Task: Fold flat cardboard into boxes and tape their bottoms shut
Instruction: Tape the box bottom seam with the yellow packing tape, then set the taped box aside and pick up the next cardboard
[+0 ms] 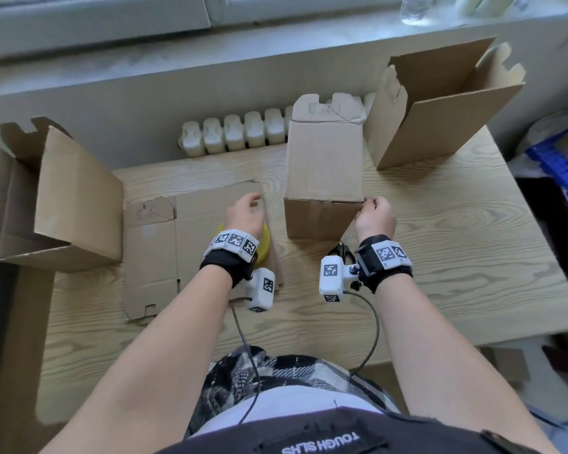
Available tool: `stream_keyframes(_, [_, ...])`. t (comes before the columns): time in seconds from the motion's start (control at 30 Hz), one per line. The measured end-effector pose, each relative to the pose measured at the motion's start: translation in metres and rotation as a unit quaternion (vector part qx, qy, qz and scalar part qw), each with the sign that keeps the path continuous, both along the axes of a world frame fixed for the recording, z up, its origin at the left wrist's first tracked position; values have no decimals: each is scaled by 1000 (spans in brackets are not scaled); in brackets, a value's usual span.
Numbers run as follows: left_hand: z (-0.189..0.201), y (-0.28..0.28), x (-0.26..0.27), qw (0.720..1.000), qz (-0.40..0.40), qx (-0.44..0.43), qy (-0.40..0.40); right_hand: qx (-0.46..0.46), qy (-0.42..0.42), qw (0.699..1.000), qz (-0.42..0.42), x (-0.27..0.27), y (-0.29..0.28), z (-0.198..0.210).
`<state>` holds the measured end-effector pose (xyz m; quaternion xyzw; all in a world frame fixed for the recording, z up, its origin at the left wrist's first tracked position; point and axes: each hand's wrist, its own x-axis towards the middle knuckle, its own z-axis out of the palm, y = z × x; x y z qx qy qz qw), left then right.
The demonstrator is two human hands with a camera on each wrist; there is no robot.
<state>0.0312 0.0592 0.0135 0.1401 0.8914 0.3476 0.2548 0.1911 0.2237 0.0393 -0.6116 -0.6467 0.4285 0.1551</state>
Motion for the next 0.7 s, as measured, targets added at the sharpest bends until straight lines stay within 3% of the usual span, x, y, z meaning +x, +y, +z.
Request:
stream_keyframes(0.1, [41,34,-2,983,24,142,-111,-22,82,996,-6,-12,6,28])
stream_keyframes(0.2, [75,57,1,977,-40,123,-168,-71,121,989,38,-17,12,47])
stream_keyframes(0.33, [84,61,4,981,-68,155,-90,-20,58,990,128,-13,16,60])
stream_keyframes(0.5, [113,60,3,977,-64,199,43,8,122,985,123,-2,20,80])
stream_keyframes(0.6, [141,63,12,962,-71,263,26,42,182,980,73,6,21,94])
stream_keyframes(0.7, [164,80,33,939,-93,330,4,140,220,965,28,20,26,103])
